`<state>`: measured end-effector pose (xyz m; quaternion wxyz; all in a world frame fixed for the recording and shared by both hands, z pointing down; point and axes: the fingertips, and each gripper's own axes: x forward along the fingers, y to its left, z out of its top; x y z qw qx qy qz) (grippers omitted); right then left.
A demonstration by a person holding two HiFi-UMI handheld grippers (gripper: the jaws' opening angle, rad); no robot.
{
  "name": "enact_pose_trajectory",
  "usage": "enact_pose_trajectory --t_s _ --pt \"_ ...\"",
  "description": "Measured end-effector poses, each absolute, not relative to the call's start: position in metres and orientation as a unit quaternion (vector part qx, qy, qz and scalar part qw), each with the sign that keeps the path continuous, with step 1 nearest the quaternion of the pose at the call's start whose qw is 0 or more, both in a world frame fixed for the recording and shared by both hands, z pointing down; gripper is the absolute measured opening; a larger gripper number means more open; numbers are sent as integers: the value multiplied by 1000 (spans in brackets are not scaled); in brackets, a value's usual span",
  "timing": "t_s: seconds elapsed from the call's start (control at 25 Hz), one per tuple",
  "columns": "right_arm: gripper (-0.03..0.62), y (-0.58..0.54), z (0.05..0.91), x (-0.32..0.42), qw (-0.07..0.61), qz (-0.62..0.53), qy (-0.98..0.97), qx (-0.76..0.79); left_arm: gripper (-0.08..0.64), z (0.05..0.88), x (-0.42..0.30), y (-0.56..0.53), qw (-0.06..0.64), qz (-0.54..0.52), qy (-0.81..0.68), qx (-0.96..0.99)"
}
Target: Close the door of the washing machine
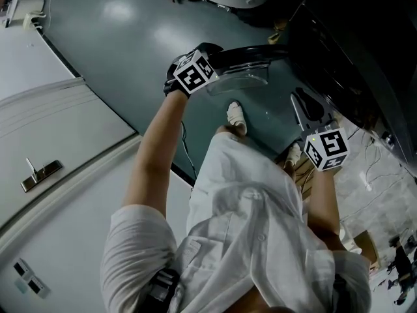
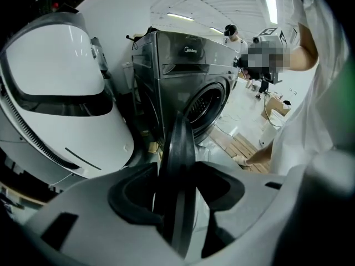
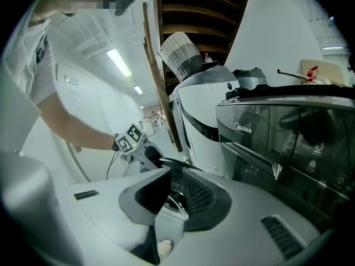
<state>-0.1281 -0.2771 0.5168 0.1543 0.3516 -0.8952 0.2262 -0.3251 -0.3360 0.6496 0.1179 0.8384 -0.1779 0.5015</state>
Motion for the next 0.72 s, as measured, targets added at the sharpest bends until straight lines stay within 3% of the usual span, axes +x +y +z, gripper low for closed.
enact_pose_trajectory --t_s 0.72 --pt "78 -203 505 -51 135 208 -911 329 216 643 -268 -243 190 442 -282 830"
